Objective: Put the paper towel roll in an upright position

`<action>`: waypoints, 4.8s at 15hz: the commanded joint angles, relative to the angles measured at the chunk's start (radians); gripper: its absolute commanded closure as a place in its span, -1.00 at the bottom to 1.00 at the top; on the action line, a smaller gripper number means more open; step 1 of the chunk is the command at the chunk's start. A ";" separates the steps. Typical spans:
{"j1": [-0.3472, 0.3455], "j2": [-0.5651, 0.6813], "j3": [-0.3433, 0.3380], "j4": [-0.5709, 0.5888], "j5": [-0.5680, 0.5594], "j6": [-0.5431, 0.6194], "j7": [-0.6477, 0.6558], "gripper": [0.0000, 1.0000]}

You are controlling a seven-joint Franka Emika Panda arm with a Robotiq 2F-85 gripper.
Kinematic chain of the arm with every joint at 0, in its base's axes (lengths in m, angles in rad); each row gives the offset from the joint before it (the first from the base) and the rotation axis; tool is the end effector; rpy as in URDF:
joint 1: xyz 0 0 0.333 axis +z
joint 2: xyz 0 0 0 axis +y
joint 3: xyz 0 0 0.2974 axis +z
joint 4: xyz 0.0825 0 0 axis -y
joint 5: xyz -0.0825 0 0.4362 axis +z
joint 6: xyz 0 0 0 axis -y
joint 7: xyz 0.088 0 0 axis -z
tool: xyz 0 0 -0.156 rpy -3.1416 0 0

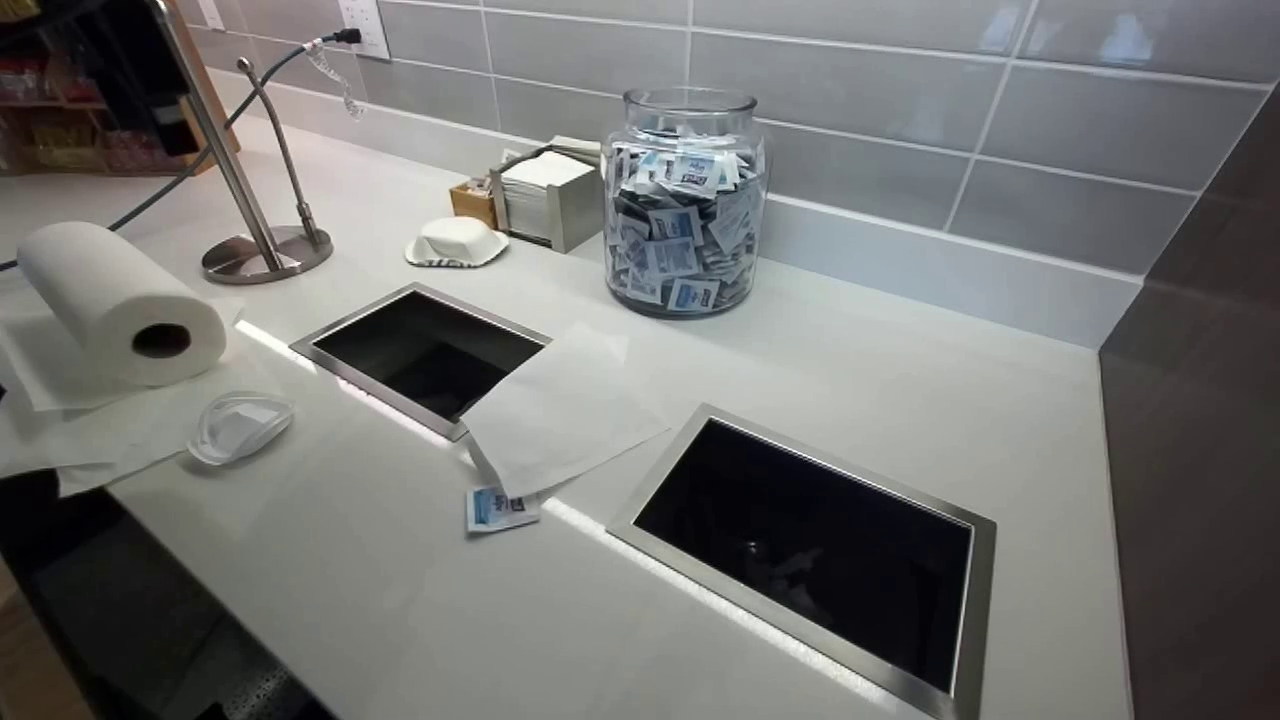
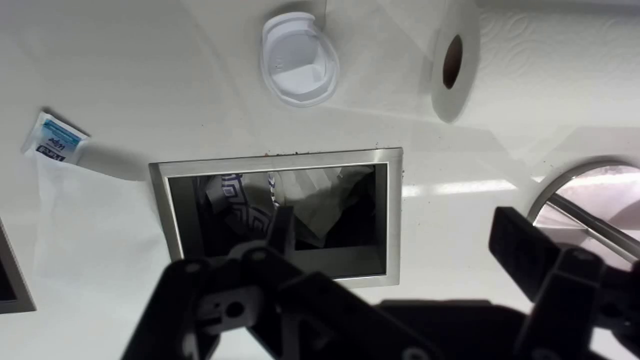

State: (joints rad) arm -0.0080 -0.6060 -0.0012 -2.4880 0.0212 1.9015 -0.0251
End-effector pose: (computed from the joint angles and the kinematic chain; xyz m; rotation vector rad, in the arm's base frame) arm 0.4300 -0.0014 0.4152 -3.1209 -0.0147 -0.0310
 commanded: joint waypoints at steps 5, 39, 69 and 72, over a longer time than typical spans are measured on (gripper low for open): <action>0.004 0.000 -0.003 0.002 -0.002 -0.003 0.002 -1.00; 0.040 0.119 -0.258 -0.281 0.634 -0.077 -0.426 -1.00; -0.023 0.448 -0.124 -0.259 0.950 0.074 -0.826 -1.00; -0.027 0.452 -0.122 -0.259 0.939 0.054 -0.813 -1.00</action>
State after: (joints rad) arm -0.0197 -0.1716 -0.1400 -2.7483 0.9499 1.9753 -0.8378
